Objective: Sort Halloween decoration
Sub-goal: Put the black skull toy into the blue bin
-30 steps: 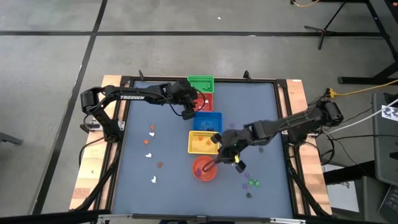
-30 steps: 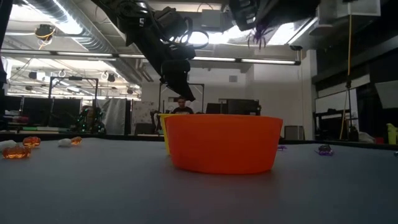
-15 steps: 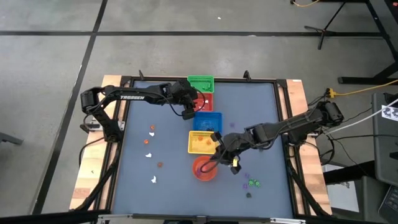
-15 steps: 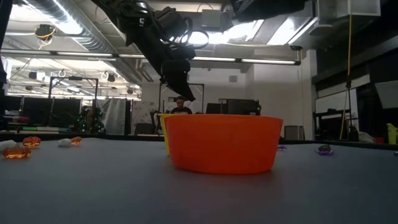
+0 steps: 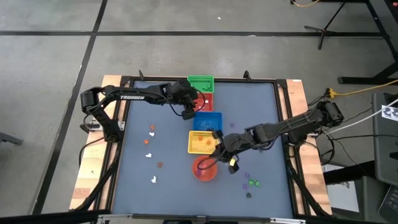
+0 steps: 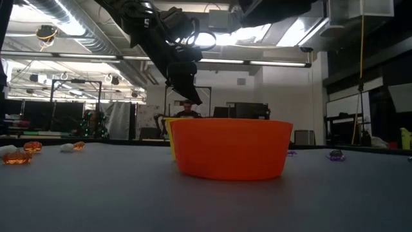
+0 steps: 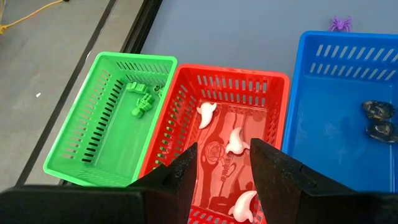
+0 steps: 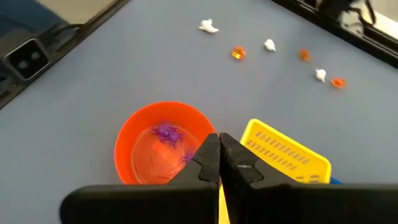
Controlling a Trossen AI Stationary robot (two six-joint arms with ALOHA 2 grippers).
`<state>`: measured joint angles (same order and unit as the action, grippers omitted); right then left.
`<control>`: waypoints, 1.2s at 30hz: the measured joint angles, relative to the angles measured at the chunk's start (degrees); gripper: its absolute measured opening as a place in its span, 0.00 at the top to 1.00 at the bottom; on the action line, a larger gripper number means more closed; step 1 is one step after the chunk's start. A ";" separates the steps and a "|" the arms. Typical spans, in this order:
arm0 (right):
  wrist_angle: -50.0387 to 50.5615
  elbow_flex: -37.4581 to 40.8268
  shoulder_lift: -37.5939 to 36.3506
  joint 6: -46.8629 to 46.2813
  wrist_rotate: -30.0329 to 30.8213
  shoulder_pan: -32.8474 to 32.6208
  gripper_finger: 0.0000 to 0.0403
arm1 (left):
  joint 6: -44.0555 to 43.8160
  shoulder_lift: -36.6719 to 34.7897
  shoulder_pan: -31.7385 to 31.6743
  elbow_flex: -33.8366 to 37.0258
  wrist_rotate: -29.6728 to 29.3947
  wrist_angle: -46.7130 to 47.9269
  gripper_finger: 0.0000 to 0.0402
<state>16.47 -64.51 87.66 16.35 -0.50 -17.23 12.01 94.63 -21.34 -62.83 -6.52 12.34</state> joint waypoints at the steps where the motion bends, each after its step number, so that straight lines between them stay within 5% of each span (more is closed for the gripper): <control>1: 0.02 0.00 0.00 -0.90 0.36 0.00 0.99 | 0.00 0.00 0.00 0.00 0.00 0.02 0.67; 6: 0.09 0.00 0.00 -1.47 0.49 0.01 0.97 | 0.00 0.00 0.00 0.00 0.01 0.01 0.67; 19: 2.10 0.00 0.00 -2.20 10.77 0.00 0.59 | -0.01 0.00 0.01 0.00 0.01 0.01 0.67; 31: 26.05 0.00 0.00 -6.28 13.94 4.30 0.58 | -0.02 0.00 0.02 0.00 0.01 0.02 0.67; 36: 35.93 1.00 -0.02 -7.50 9.66 9.92 0.58 | -0.02 0.00 0.02 0.00 0.01 0.02 0.67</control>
<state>52.40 -63.51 87.64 8.86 9.16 -7.32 11.99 94.63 -21.32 -62.83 -6.50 12.36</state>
